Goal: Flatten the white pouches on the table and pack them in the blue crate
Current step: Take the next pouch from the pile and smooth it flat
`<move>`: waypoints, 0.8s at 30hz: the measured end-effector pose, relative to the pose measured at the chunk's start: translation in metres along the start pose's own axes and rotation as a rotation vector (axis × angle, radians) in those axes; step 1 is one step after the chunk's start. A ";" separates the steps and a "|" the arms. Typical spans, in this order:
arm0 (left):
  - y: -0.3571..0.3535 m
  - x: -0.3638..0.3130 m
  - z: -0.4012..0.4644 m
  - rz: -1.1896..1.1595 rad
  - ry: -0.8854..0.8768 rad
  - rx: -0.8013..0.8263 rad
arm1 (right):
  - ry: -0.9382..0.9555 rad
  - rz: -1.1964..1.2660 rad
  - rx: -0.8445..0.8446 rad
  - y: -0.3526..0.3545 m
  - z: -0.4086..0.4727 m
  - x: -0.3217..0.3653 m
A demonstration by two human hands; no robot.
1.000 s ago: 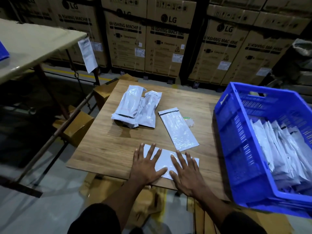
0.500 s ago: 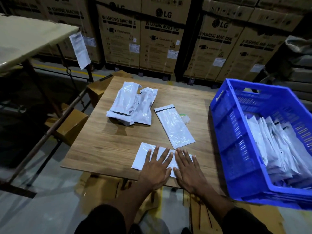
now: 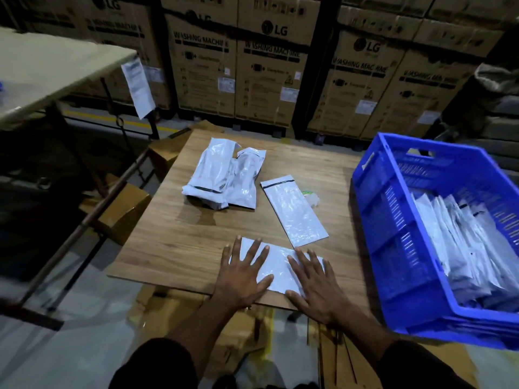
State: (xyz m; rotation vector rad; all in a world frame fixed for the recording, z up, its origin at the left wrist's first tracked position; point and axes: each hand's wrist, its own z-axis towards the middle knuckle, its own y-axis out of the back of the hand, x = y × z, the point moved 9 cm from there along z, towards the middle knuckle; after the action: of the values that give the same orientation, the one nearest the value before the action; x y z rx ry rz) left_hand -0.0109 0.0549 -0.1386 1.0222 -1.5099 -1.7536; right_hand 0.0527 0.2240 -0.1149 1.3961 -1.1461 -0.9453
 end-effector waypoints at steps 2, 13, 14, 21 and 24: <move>0.003 -0.003 0.001 -0.003 0.003 -0.011 | 0.082 0.002 -0.079 0.008 -0.002 0.014; 0.013 0.000 0.006 -0.004 -0.028 -0.070 | 0.129 -0.150 -0.344 0.027 0.008 0.032; 0.017 -0.001 0.003 0.005 -0.050 -0.102 | 0.112 -0.113 -0.366 0.033 0.010 0.030; 0.036 0.003 0.002 0.118 -0.092 -0.186 | 0.218 -0.018 -0.438 0.067 0.000 0.043; 0.048 0.002 0.011 0.134 -0.088 -0.211 | 0.482 -0.215 -0.367 0.067 -0.011 0.073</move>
State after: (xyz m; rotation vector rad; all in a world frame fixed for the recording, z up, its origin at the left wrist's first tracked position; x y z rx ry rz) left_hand -0.0228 0.0508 -0.0909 0.7305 -1.3763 -1.8364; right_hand 0.0707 0.1559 -0.0444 1.3575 -0.4443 -0.8515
